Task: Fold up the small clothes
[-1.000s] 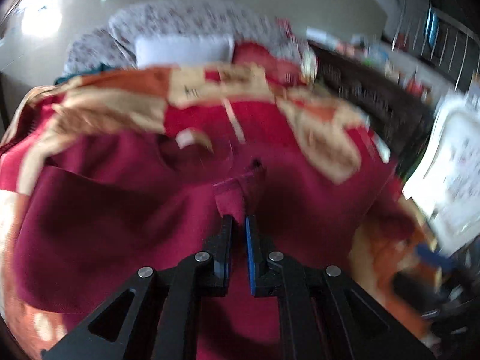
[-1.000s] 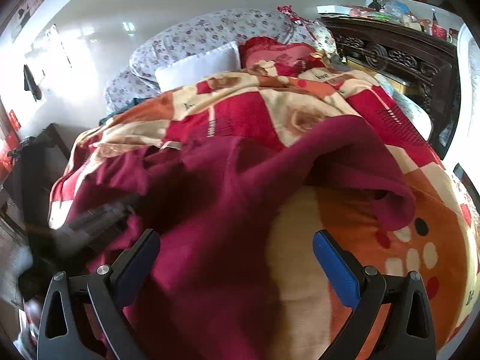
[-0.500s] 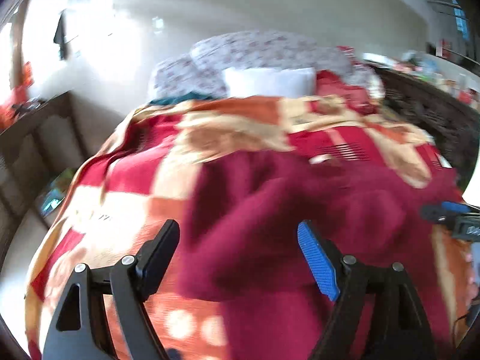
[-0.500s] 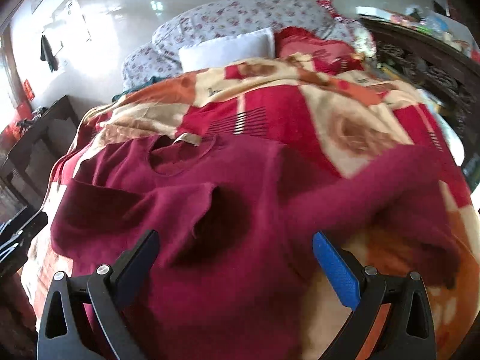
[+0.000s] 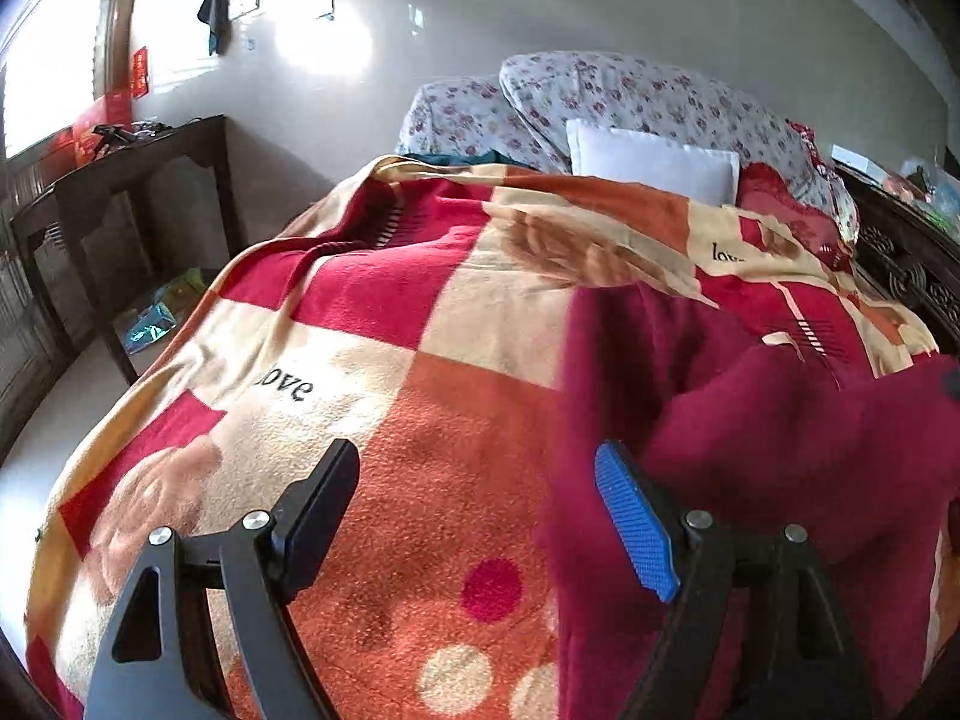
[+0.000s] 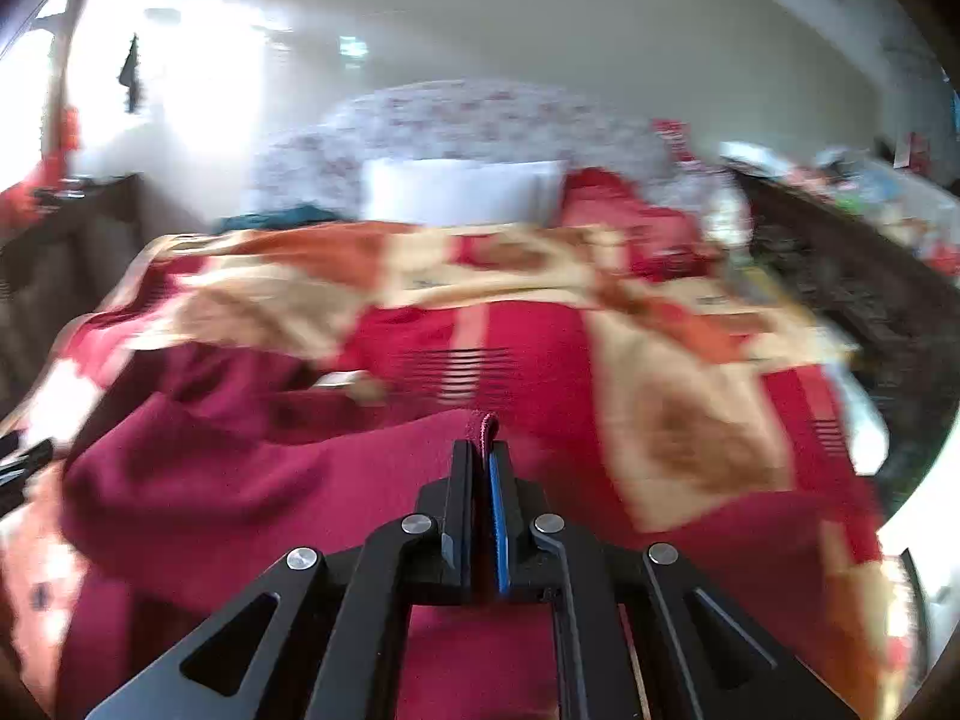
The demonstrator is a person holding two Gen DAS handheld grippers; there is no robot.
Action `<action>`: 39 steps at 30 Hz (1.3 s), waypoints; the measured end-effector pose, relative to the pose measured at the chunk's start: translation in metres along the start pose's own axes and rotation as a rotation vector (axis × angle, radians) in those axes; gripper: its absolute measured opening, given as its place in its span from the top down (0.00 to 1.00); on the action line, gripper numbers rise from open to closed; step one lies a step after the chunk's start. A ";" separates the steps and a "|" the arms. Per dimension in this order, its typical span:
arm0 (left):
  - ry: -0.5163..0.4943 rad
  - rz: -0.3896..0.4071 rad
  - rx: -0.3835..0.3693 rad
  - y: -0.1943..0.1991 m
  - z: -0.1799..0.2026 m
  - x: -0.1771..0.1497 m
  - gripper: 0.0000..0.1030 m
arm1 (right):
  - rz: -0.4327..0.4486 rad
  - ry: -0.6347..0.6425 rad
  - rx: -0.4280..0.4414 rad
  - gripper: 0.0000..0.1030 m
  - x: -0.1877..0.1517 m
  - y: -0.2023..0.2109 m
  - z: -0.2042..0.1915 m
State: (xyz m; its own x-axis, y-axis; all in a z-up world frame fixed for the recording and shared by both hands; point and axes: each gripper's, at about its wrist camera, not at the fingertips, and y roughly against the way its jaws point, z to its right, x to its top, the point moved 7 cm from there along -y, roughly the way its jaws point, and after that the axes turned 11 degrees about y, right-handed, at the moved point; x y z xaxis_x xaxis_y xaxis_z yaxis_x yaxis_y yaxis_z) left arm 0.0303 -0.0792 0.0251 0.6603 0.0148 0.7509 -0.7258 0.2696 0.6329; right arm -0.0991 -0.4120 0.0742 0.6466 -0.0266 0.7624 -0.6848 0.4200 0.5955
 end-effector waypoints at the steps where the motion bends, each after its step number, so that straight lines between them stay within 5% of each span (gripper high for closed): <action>1: -0.001 -0.007 0.000 -0.002 0.000 -0.001 0.22 | -0.041 0.005 -0.033 0.94 -0.007 -0.007 0.009; 5: -0.018 -0.073 -0.015 -0.022 0.002 -0.019 0.22 | -0.263 -0.006 -0.011 0.85 -0.044 -0.051 0.019; 7: -0.022 -0.090 -0.021 -0.029 0.003 -0.026 0.22 | -0.251 -0.035 0.000 0.81 -0.038 -0.045 0.021; 8: -0.021 -0.098 -0.029 -0.031 0.002 -0.028 0.22 | -0.201 -0.058 0.003 0.68 -0.027 -0.034 0.020; 9: -0.020 -0.105 -0.036 -0.032 0.003 -0.029 0.22 | -0.156 -0.077 0.013 0.43 -0.017 -0.024 0.017; 11: -0.021 -0.120 -0.052 -0.034 0.004 -0.030 0.22 | -0.037 -0.095 0.081 0.15 0.011 -0.005 -0.005; 15: -0.043 -0.141 -0.048 -0.041 0.004 -0.034 0.22 | 0.024 0.098 0.361 0.18 0.055 0.000 -0.113; 16: -0.057 -0.148 -0.035 -0.045 0.004 -0.036 0.22 | 0.021 0.165 0.368 0.19 0.060 -0.005 -0.138; 20: -0.039 -0.156 -0.037 -0.052 -0.001 -0.036 0.17 | -0.045 0.346 0.422 0.53 0.058 -0.039 -0.221; 24: -0.024 -0.147 -0.033 -0.052 -0.005 -0.034 0.17 | -0.098 0.379 0.447 0.65 0.055 -0.070 -0.268; 30: 0.012 -0.148 -0.018 -0.053 -0.015 -0.030 0.17 | -0.143 0.261 0.576 0.63 0.060 -0.076 -0.262; 33: 0.009 -0.146 -0.014 -0.053 -0.014 -0.030 0.17 | -0.101 0.219 0.560 0.63 0.069 -0.064 -0.237; 39: 0.012 -0.152 -0.018 -0.055 -0.016 -0.031 0.17 | -0.107 0.366 0.576 0.63 0.056 -0.060 -0.246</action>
State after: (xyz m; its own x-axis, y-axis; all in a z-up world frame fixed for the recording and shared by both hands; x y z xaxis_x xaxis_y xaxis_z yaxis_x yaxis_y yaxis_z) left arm 0.0528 -0.0793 -0.0354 0.7647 -0.0157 0.6442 -0.6139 0.2864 0.7356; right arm 0.0604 -0.2153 0.0188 0.7231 0.3093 0.6176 -0.6147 -0.1197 0.7796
